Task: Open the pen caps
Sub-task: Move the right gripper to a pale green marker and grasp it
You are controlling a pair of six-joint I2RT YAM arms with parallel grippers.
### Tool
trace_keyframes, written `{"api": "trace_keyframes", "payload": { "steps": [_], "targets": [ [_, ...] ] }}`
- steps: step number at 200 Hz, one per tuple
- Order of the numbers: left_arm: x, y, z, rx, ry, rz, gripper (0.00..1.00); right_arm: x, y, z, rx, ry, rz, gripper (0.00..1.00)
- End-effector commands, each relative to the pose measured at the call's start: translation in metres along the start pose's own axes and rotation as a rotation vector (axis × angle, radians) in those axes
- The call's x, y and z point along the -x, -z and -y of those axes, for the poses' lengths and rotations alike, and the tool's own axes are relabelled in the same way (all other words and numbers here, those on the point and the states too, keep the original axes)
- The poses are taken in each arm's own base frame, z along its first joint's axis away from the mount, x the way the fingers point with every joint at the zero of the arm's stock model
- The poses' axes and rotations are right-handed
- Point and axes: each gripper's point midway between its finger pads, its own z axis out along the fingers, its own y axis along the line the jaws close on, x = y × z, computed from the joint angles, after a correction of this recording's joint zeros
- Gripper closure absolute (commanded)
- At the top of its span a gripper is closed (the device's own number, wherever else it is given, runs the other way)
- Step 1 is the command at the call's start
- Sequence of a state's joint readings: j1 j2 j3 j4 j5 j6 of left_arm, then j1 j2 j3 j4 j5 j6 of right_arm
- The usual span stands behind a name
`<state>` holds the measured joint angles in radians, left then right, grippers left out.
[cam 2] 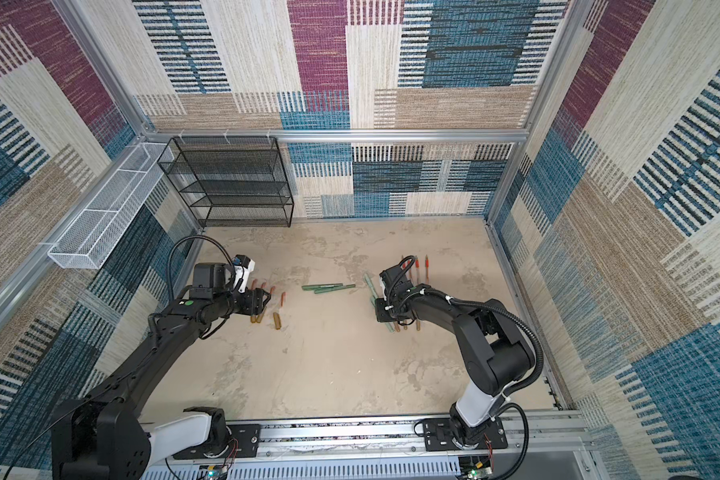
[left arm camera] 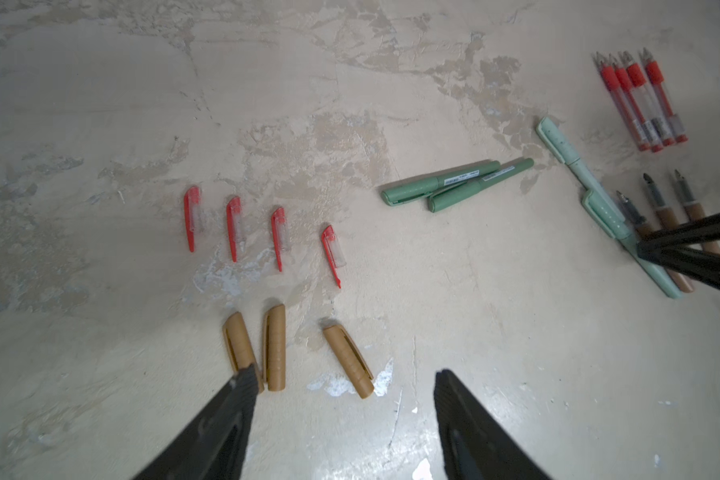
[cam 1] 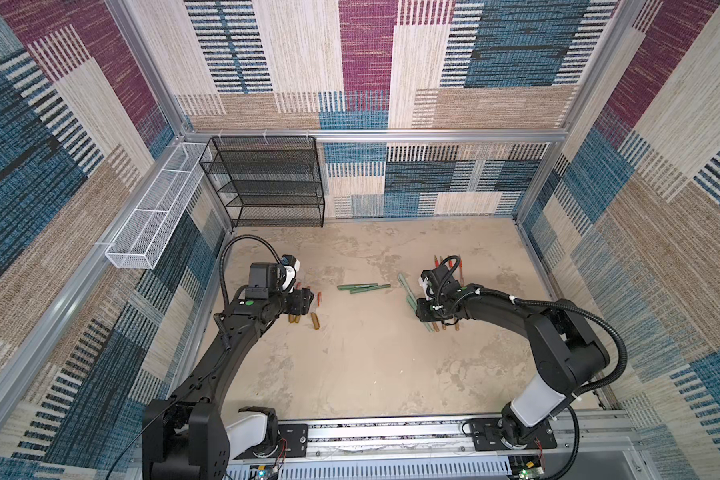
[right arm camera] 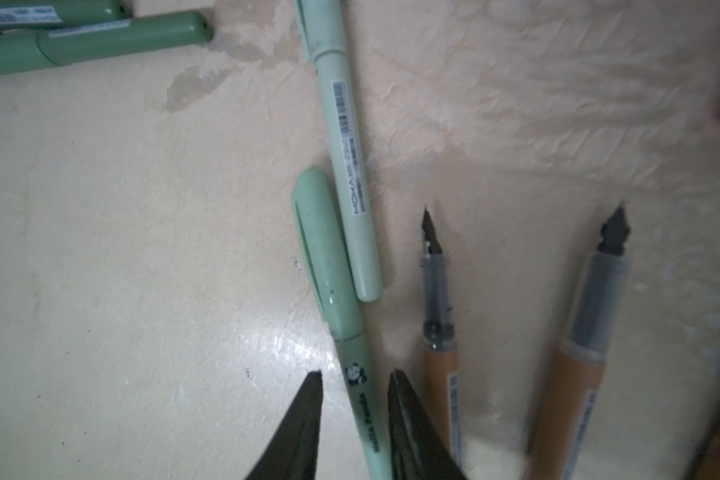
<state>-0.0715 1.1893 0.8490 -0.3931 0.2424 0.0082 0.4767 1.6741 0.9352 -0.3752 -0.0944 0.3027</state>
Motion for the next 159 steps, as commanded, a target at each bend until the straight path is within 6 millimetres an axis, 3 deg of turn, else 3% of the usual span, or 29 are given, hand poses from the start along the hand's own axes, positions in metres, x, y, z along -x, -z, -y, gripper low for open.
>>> {"api": "trace_keyframes", "payload": {
  "steps": [1, 35, 67, 84, 118, 159],
  "targets": [
    [0.011, 0.006, 0.002, -0.022, 0.027, 0.048, 0.27, -0.002, -0.005, -0.002, -0.018, 0.024, -0.009, 0.69],
    [0.017, 0.012, 0.000, -0.034, 0.067, 0.058, 0.26, -0.018, -0.016, -0.006, -0.048, 0.078, -0.050, 0.74],
    [0.019, 0.014, -0.005, -0.035, 0.092, 0.071, 0.22, -0.030, -0.020, -0.019, -0.041, 0.146, -0.077, 0.90],
    [0.023, 0.017, -0.002, -0.066, 0.117, 0.080, 0.19, -0.027, -0.011, -0.041, 0.025, 0.174, -0.054, 0.94],
    [0.029, 0.019, 0.016, -0.187, 0.154, 0.103, 0.17, -0.002, 0.012, -0.087, 0.197, 0.164, 0.043, 0.95],
    [0.032, 0.024, 0.046, -0.389, 0.207, 0.120, 0.17, 0.023, 0.048, -0.160, 0.445, 0.195, 0.178, 0.95]
  ]
}}
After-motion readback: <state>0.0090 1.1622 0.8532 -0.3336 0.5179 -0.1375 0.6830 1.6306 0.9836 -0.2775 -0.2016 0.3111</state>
